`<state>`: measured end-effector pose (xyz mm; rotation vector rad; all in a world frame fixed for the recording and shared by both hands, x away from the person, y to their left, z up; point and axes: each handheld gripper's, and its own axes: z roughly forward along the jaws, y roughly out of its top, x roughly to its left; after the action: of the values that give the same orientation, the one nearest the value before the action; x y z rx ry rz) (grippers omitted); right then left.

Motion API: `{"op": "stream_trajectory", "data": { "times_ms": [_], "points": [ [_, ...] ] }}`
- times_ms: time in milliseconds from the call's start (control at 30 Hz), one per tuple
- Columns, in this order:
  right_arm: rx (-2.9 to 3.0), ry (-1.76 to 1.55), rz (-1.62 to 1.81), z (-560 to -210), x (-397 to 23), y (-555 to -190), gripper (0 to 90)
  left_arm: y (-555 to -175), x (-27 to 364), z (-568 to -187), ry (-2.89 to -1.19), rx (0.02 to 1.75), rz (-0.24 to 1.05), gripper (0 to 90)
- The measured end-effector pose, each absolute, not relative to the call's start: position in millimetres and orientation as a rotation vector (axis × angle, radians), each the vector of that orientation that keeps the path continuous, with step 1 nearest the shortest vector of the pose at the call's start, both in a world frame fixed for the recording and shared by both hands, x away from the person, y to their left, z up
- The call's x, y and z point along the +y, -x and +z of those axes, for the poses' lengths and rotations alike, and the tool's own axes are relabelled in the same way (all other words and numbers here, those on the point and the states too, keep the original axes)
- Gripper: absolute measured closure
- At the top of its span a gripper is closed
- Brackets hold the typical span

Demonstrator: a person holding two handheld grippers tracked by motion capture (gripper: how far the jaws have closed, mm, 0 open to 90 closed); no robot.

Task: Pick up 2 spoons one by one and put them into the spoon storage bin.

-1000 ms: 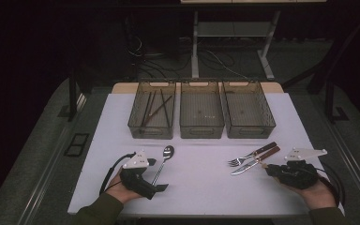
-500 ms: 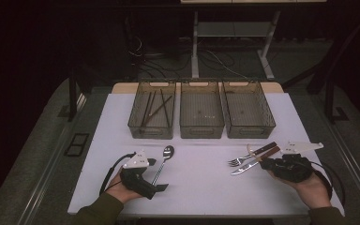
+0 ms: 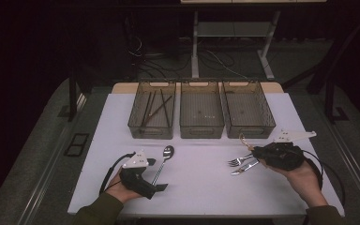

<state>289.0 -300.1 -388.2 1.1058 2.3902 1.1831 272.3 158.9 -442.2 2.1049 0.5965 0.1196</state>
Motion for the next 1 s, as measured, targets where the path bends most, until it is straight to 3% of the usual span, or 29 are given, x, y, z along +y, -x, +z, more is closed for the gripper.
{"op": "stream_trajectory", "data": {
  "times_ms": [1000],
  "points": [
    [2.365,-1.043,1.257,-373,-252,-334,78.7,-272,159,-442,-2.105,0.588,0.116,0.0]
  ]
}}
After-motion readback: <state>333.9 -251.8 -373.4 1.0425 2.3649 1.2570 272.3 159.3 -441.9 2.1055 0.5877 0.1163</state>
